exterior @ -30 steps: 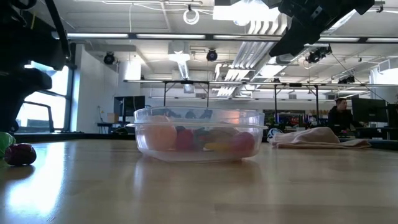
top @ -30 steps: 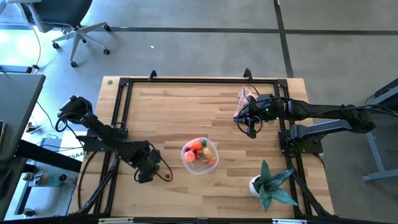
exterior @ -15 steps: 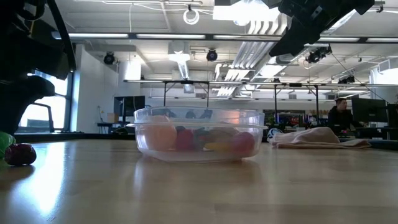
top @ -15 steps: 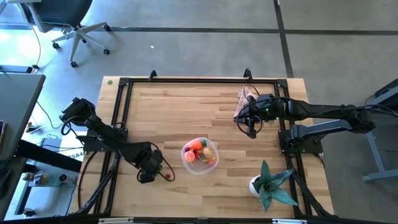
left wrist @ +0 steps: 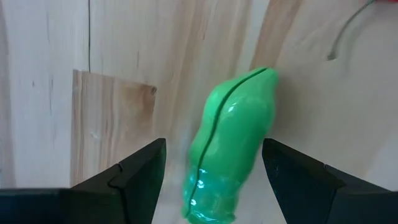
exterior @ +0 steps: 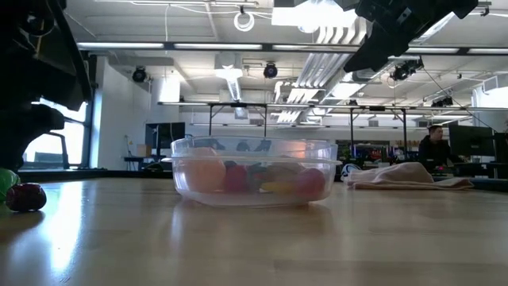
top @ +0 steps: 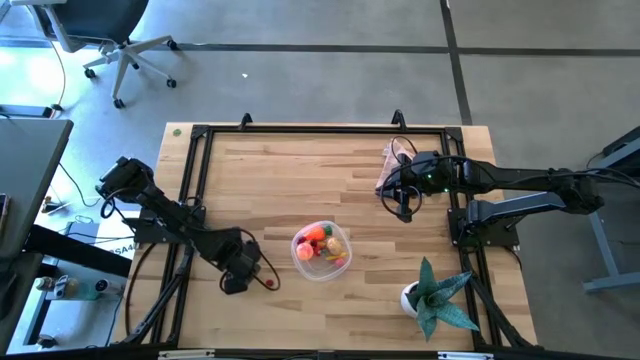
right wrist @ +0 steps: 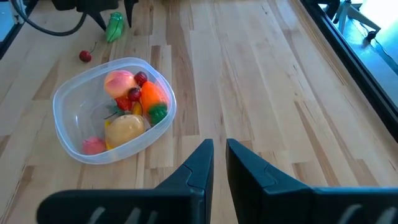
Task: Pick and placing Produce into tupperware
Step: Put the peas into the transparent bin
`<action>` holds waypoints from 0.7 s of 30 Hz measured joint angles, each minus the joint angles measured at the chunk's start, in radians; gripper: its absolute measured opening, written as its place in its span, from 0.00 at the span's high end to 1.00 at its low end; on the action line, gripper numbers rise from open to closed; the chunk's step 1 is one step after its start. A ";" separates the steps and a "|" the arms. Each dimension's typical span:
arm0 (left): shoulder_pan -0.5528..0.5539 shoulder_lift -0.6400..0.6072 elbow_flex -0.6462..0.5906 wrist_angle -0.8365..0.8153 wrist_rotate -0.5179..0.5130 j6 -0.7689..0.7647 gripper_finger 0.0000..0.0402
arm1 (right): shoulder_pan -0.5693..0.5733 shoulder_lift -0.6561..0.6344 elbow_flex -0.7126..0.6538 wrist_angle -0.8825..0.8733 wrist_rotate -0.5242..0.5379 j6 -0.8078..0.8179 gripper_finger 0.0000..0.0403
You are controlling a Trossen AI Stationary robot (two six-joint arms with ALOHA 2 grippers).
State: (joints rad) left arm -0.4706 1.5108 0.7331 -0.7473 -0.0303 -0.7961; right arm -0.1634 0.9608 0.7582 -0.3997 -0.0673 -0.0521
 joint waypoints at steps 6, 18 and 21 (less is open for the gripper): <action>0.000 -0.005 -0.044 0.051 0.028 -0.039 0.36 | 0.000 0.000 0.000 0.000 0.000 0.000 0.92; 0.000 -0.006 -0.045 0.051 0.021 -0.039 0.37 | 0.000 0.000 0.000 0.000 0.000 0.000 0.92; 0.000 -0.005 -0.045 0.048 0.018 -0.039 0.41 | 0.000 0.000 0.000 0.000 0.000 0.000 0.92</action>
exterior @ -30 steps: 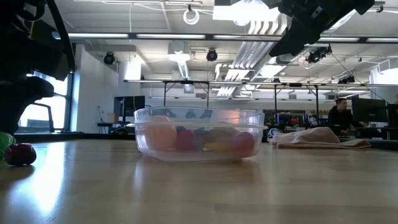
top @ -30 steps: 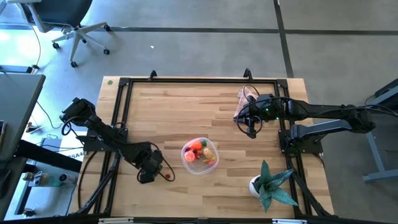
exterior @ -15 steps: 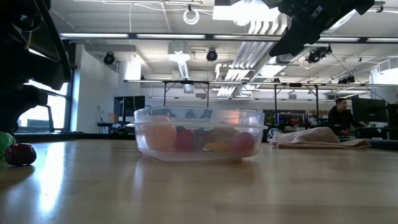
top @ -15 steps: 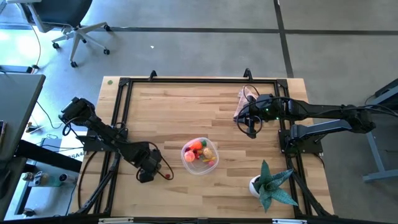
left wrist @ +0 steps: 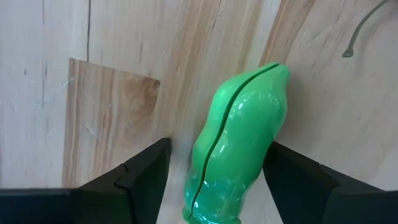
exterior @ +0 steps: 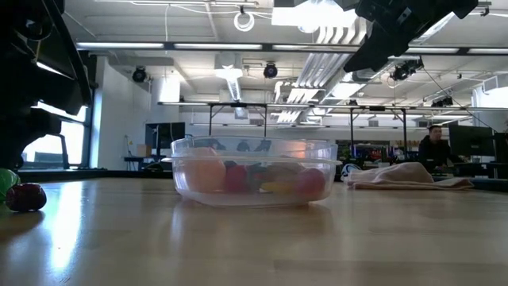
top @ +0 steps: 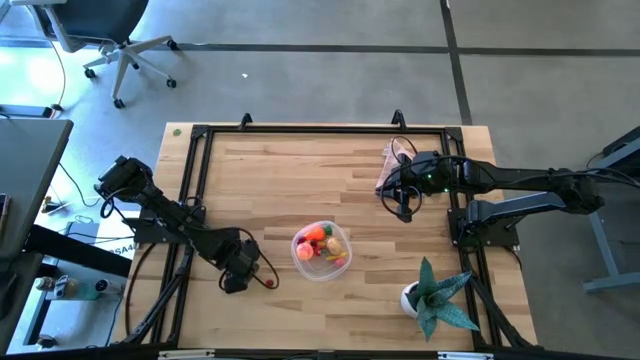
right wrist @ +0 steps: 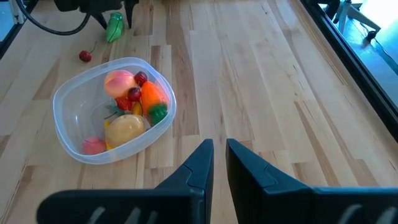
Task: Pick and placing Produce into tupperware
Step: Put the peas into the transparent bin
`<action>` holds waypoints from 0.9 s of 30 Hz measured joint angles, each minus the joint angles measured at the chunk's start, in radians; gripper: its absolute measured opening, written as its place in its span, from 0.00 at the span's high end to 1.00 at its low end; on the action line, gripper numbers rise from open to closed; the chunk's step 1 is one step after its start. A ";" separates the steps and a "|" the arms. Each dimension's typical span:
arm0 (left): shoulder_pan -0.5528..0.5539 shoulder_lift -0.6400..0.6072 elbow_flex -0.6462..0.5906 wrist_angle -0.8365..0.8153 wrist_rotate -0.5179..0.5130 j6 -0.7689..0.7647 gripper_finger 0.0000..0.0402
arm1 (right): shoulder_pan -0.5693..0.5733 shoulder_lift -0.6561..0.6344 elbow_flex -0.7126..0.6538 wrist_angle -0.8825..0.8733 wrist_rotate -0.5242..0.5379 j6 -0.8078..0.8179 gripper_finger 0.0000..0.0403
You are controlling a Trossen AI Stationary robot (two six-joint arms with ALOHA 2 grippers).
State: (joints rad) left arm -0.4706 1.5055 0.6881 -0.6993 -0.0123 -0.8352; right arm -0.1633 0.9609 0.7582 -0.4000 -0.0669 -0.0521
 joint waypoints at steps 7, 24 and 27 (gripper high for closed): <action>0.000 0.000 0.000 -0.005 -0.012 -0.011 0.53 | 0.000 0.000 0.000 0.000 0.000 0.000 0.92; 0.000 0.001 -0.001 0.002 -0.016 -0.011 0.68 | 0.000 0.000 0.000 0.000 0.000 0.000 0.92; 0.000 0.002 -0.001 0.003 -0.017 -0.011 0.68 | 0.000 0.000 0.000 0.000 0.000 0.000 0.92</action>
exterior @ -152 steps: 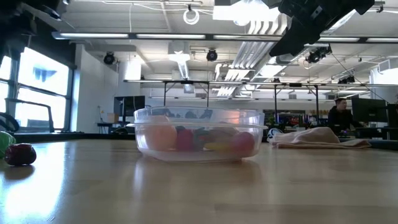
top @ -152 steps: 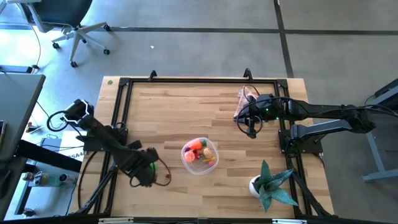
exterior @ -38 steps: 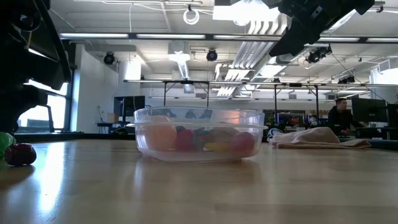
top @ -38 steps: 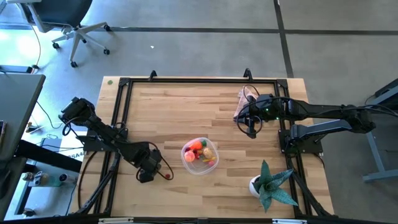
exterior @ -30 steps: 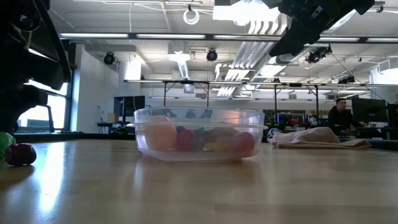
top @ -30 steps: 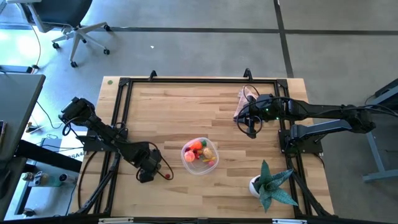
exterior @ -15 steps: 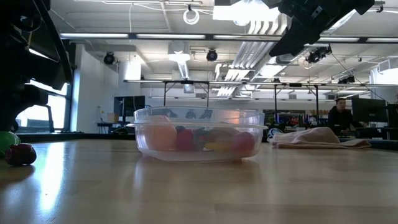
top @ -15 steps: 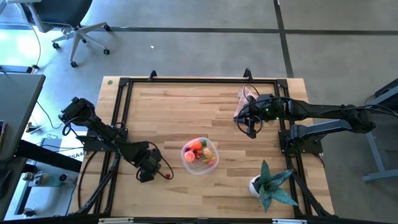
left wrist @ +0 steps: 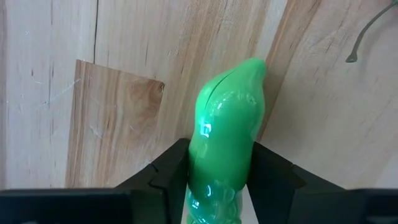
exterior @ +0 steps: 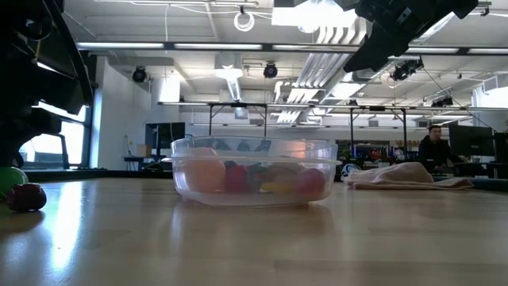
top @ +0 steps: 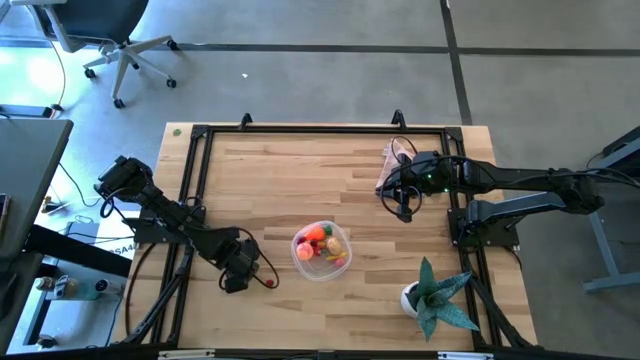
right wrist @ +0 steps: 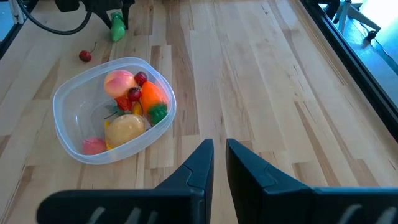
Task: Pick and placing Produce into tupperware
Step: Put the peas into the transparent bin
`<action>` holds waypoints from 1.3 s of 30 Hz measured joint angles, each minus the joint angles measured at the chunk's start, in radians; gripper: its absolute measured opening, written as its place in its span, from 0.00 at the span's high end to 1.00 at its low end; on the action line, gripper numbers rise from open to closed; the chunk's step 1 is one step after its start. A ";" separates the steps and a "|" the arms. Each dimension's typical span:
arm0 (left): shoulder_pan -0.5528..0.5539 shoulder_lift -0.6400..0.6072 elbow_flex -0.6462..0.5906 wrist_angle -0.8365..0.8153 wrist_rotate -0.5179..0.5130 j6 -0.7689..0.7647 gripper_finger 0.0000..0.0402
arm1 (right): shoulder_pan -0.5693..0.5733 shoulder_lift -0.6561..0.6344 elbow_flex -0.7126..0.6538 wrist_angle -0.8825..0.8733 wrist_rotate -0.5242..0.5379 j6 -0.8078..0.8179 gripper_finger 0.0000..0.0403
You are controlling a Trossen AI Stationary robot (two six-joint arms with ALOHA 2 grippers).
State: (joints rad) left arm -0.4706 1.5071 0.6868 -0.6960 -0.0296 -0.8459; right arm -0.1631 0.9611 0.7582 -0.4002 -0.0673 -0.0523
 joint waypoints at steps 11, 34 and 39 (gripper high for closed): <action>0.000 0.000 0.000 0.003 -0.002 0.000 0.66 | 0.000 0.000 0.000 0.000 0.000 0.000 0.92; 0.092 0.003 0.518 -0.369 -0.367 0.178 0.66 | 0.000 0.000 0.000 0.000 0.000 0.000 0.92; 0.211 0.029 0.630 -0.300 -0.373 0.393 0.66 | 0.000 0.000 0.000 0.000 0.000 0.000 0.92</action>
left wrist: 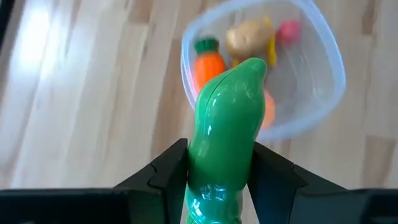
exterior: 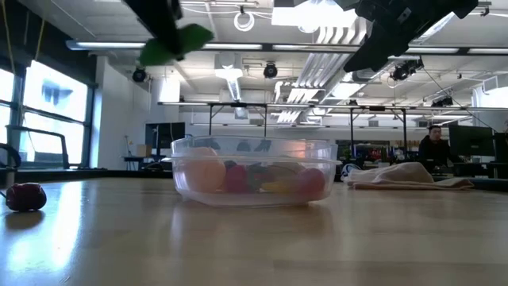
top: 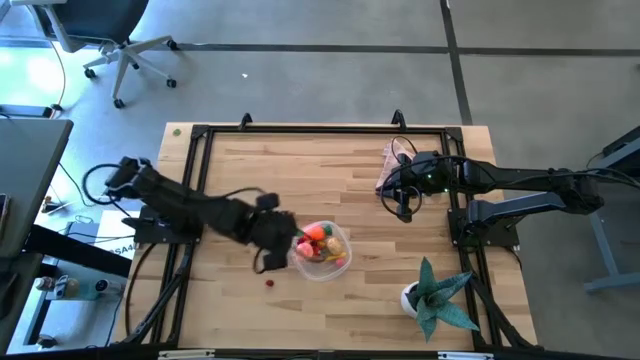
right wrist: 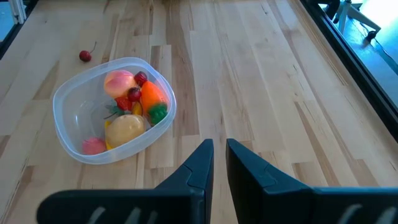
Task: Pick and placing Produce into tupperware
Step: Put the peas into the transparent bin
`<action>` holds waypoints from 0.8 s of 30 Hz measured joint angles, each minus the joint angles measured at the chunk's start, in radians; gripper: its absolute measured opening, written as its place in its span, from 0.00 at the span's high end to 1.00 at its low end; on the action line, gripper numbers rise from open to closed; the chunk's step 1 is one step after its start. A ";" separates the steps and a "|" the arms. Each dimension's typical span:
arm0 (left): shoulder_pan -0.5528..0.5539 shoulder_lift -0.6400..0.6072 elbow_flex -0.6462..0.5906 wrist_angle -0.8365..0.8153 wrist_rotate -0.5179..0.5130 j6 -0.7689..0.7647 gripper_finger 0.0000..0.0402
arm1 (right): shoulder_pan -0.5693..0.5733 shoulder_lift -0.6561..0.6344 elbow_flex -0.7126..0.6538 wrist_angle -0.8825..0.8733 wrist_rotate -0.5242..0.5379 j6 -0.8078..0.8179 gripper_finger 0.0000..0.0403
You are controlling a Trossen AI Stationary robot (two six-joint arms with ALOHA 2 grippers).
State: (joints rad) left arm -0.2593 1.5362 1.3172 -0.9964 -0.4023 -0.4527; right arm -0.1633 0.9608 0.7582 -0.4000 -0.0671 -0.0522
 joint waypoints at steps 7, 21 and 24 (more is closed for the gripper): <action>0.072 0.198 0.124 0.084 0.111 0.202 0.66 | 0.000 0.000 0.000 -0.003 0.000 0.000 0.92; 0.055 0.464 0.261 0.136 0.211 0.273 0.66 | 0.000 0.000 0.002 -0.003 0.000 0.000 0.92; 0.056 0.483 0.260 0.152 0.213 0.277 0.66 | 0.000 0.000 0.002 0.001 0.000 0.000 0.92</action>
State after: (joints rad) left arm -0.2031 2.0193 1.5769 -0.8449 -0.1898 -0.1761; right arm -0.1632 0.9611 0.7597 -0.3991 -0.0673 -0.0521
